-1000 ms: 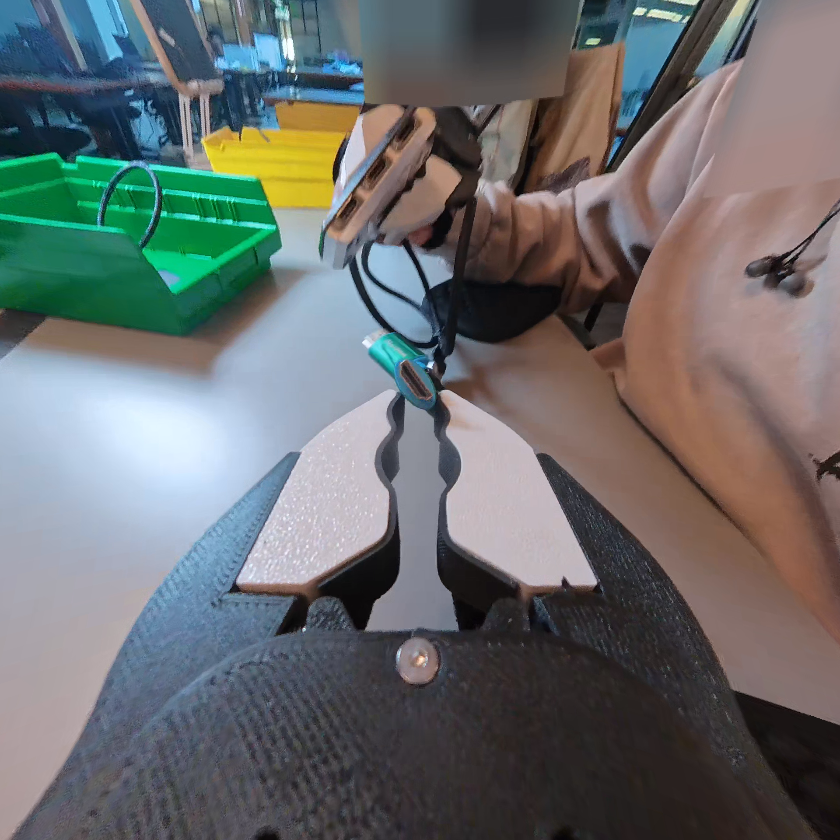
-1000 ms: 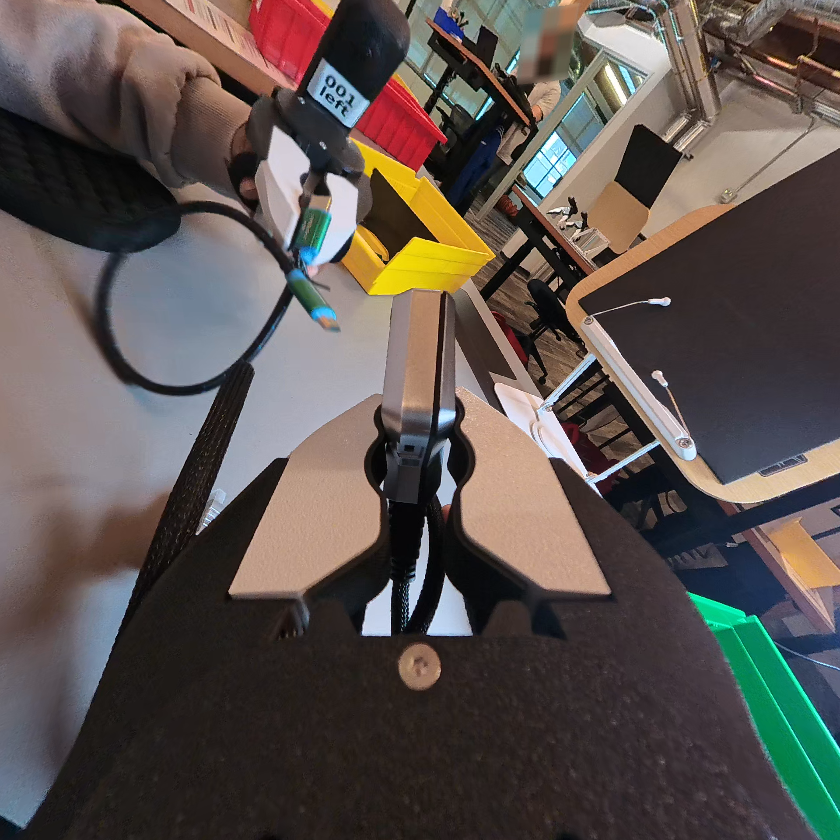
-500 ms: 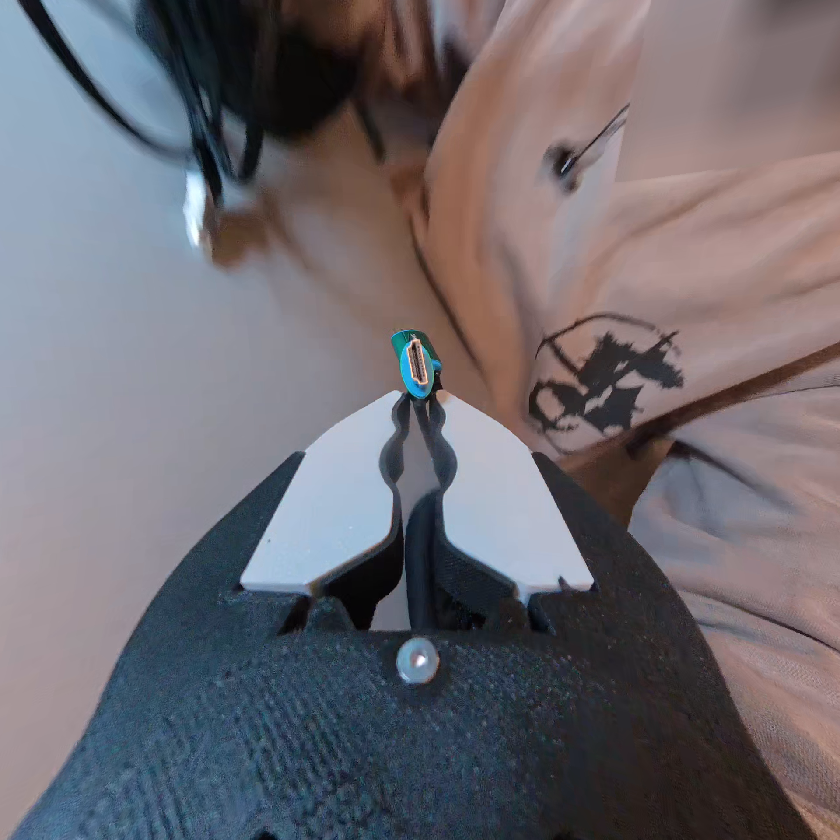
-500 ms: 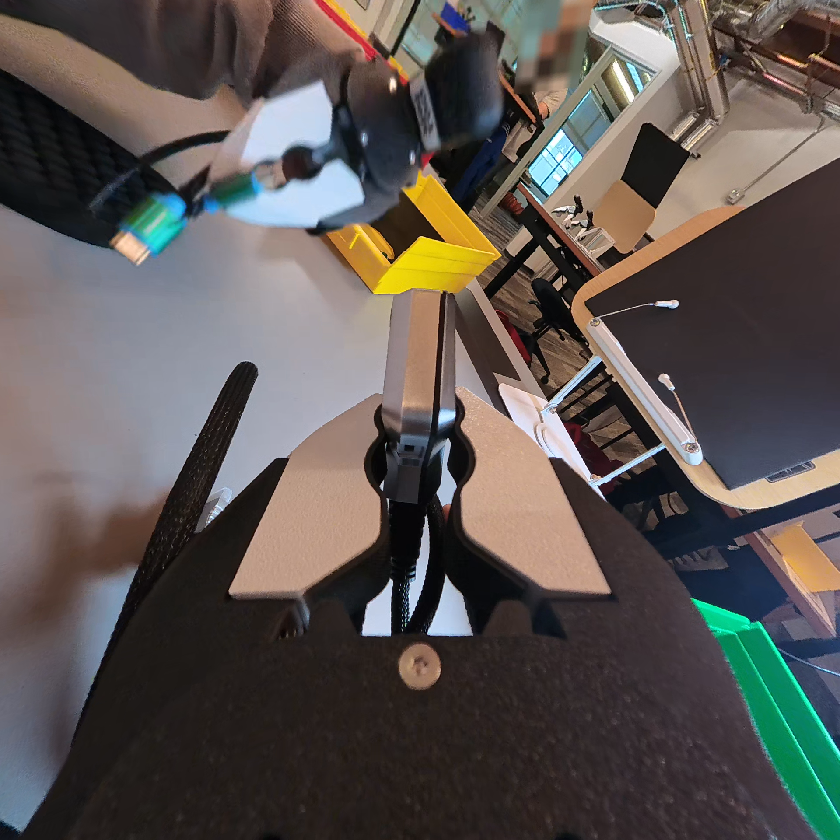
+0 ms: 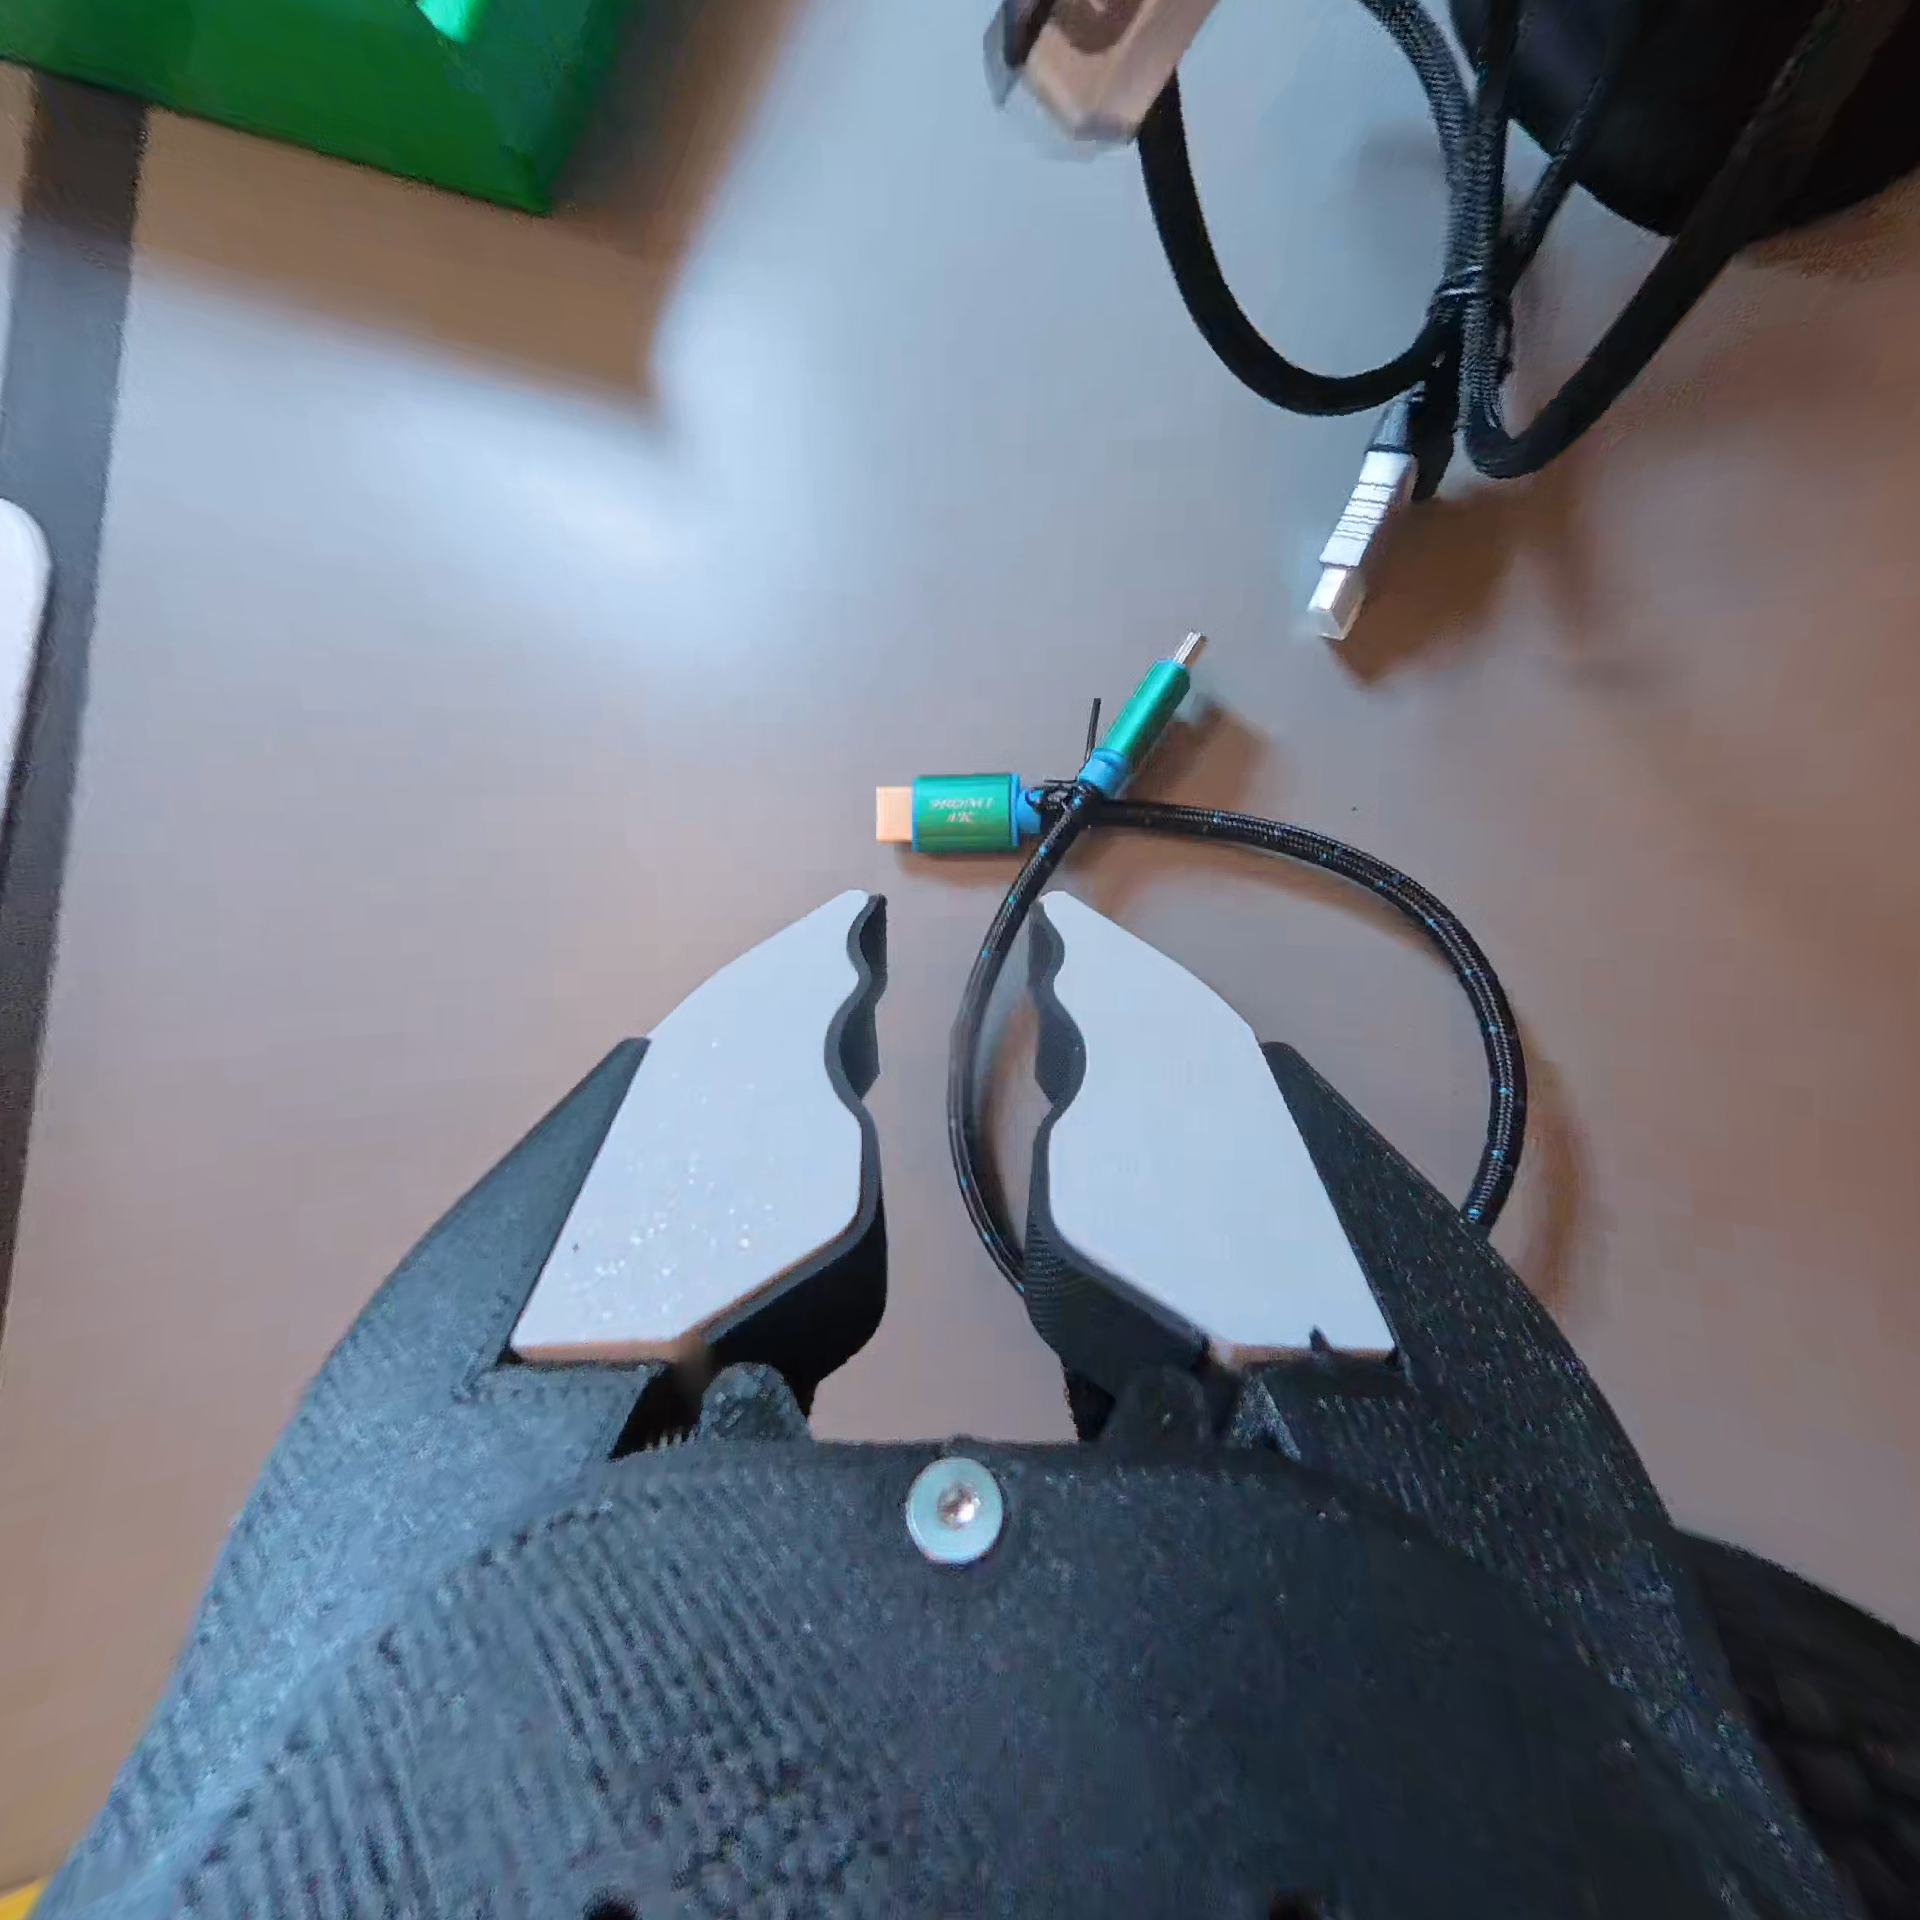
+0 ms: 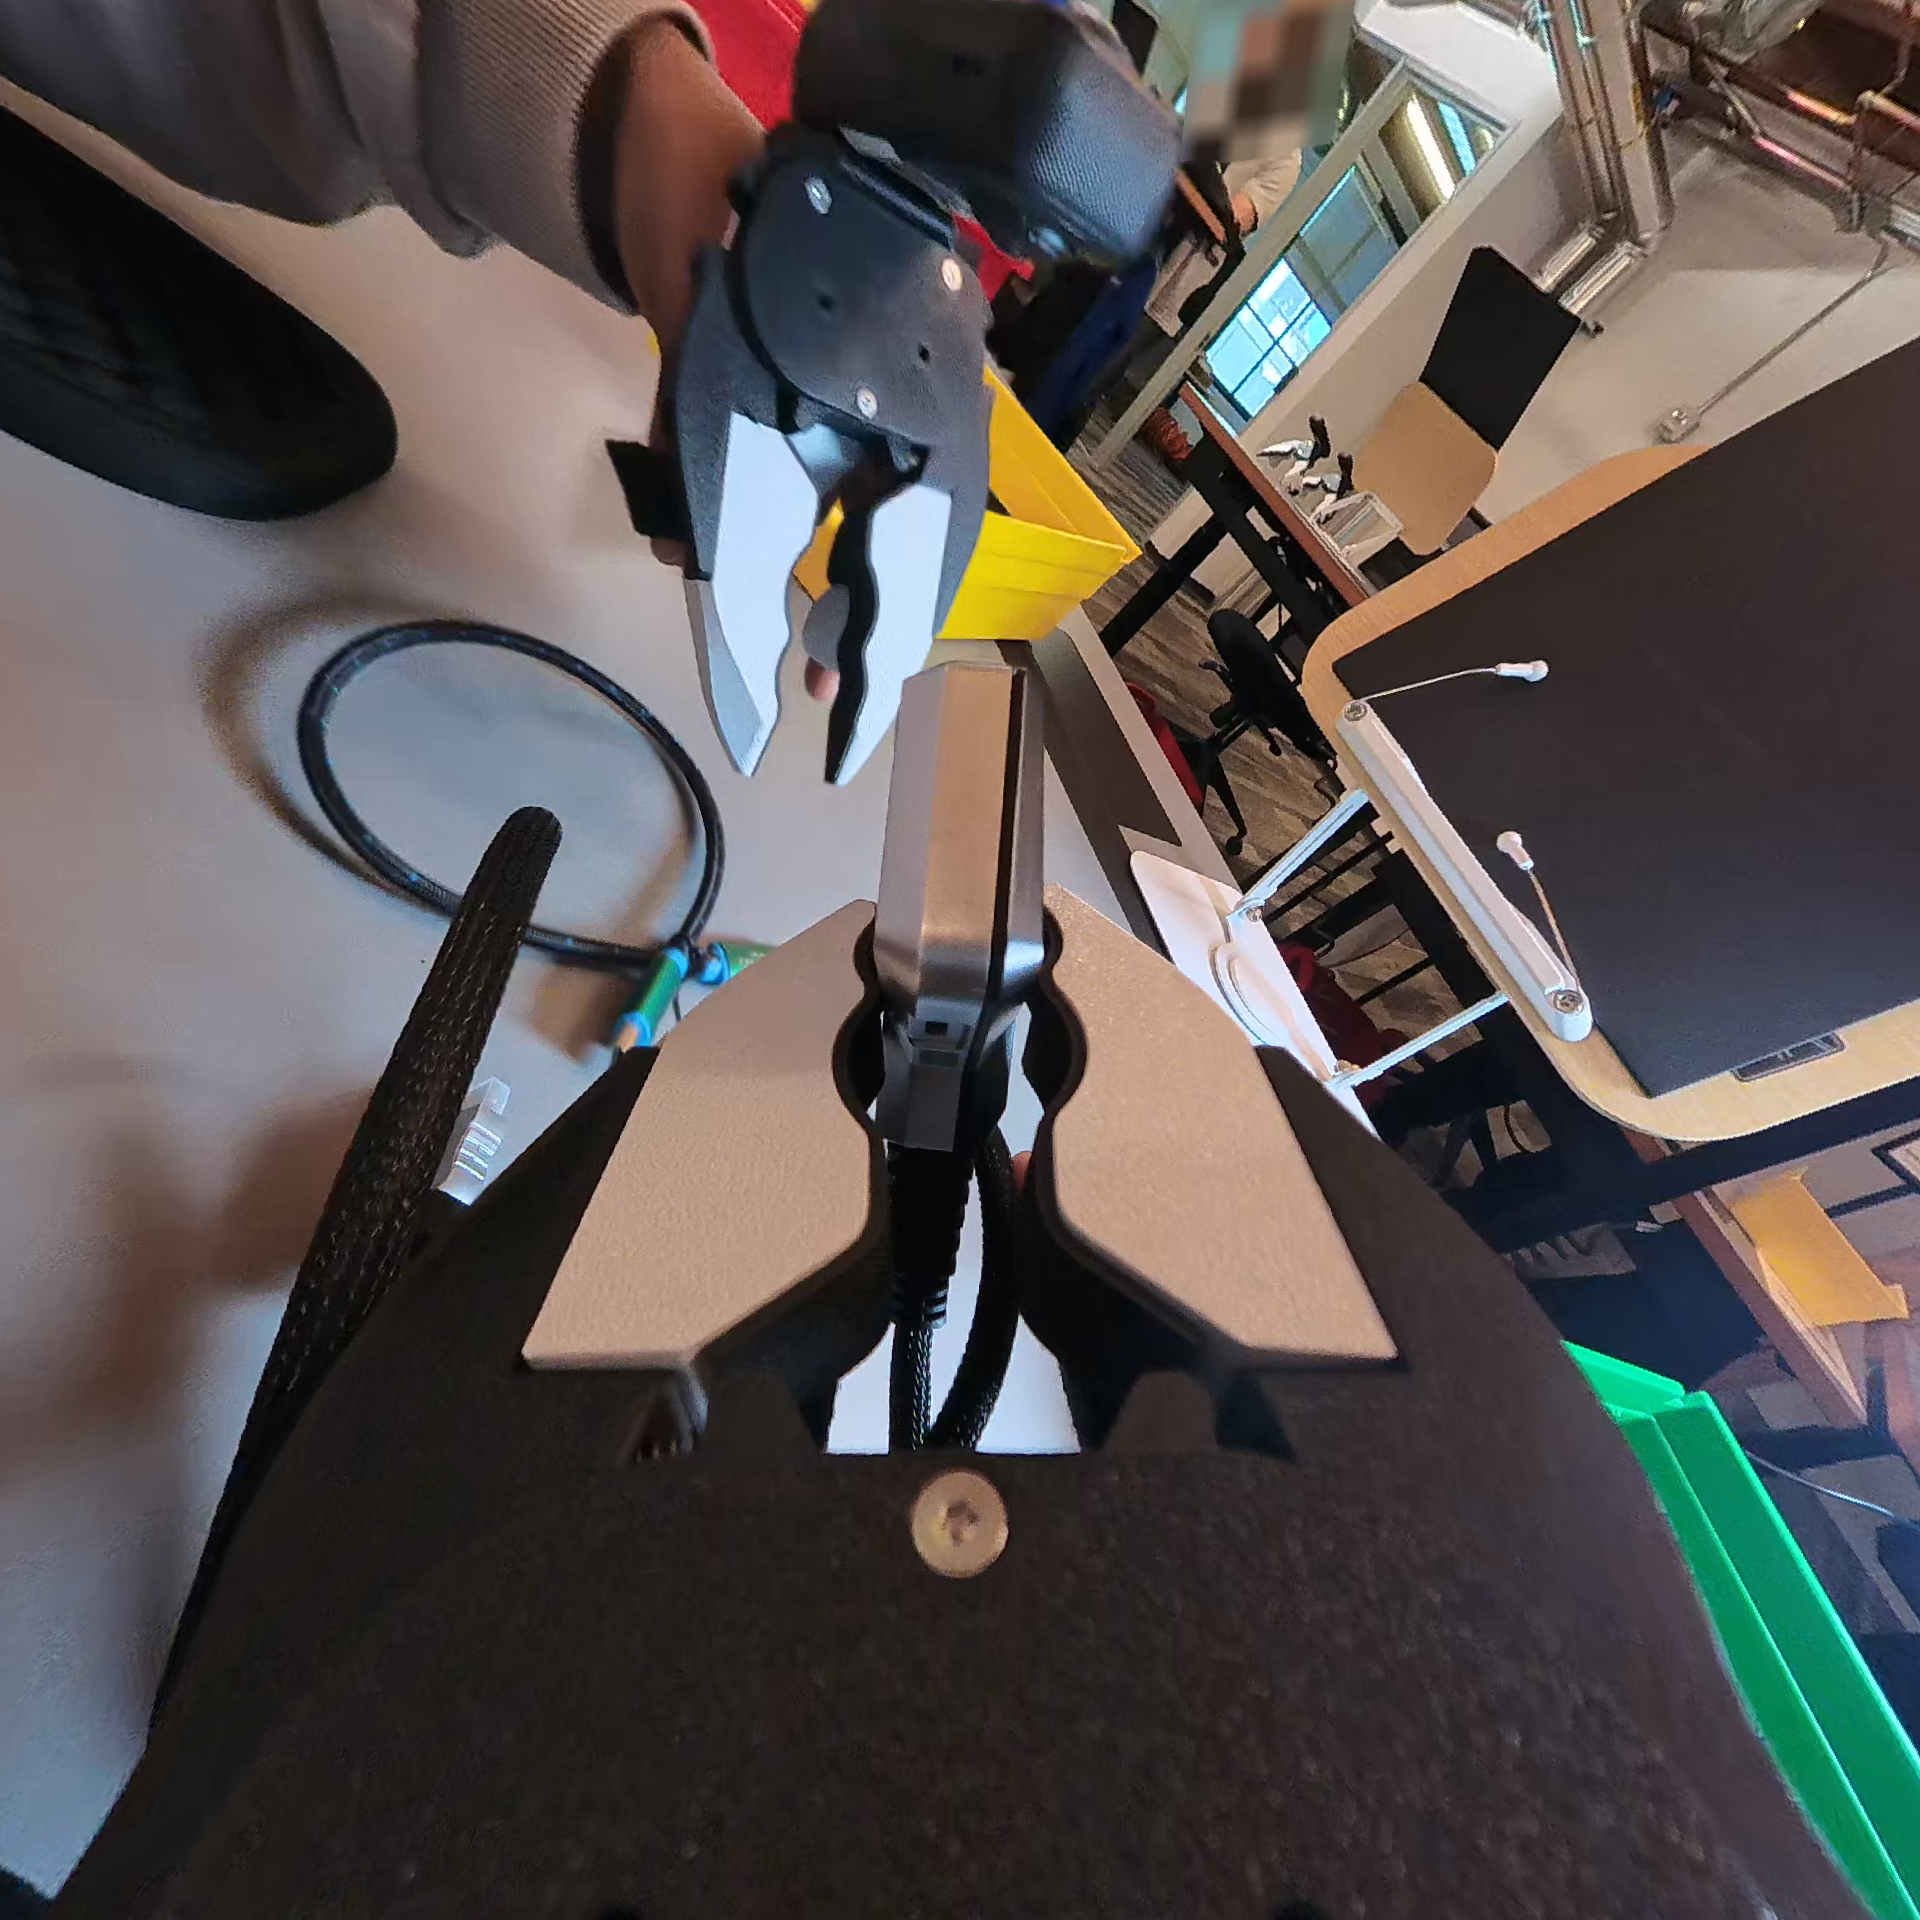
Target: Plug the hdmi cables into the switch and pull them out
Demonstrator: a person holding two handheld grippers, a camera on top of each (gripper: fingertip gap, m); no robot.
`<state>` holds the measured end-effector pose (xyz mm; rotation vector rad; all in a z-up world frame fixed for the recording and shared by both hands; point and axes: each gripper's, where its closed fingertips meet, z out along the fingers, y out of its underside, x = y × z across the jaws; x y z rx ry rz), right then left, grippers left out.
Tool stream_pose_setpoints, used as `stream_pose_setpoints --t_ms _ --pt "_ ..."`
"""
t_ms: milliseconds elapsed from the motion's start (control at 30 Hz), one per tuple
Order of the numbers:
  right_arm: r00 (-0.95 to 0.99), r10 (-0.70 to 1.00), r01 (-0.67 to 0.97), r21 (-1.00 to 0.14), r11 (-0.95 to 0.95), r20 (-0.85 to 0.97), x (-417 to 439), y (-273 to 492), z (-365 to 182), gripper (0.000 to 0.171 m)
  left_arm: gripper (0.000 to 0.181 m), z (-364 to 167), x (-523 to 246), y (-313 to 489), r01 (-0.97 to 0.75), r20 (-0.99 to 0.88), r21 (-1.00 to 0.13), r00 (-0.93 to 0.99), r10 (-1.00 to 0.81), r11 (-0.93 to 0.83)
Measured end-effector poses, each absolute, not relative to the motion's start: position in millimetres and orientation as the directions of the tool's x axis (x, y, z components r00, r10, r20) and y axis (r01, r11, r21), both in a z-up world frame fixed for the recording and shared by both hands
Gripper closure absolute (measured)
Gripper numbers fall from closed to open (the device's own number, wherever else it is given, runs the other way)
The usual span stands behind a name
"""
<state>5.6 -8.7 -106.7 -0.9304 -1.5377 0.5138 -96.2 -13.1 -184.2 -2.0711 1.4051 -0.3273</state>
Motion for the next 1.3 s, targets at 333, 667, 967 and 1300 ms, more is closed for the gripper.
stream_pose_setpoints --t_ms 333,667,967,1300 --pt "0.049 0.774 0.290 -0.751 0.593 0.631 6.9 -6.2 -104.3 0.148 0.114 -230.5 -45.2 -35.0 -0.548 0.034 -0.651 0.671 -0.741 -0.526" --pt "0.062 0.764 0.279 -0.746 0.605 0.643 11.6 -6.9 -97.1 0.147 0.159 -241.6 -76.3 -68.6 -0.900 -0.199 -0.408 0.252 -0.947 -0.154" --pt "0.052 0.773 0.284 -0.752 0.595 0.632 7.7 -7.6 -102.4 0.148 0.144 -231.5 -105.3 -76.4 -0.868 -0.203 -0.415 0.380 -0.902 -0.272" --pt "0.047 0.778 0.279 -0.756 0.592 0.627 6.8 -8.6 -102.5 0.148 0.148 -234.3 -94.6 -87.7 -0.746 -0.181 -0.474 0.602 -0.778 -0.467"
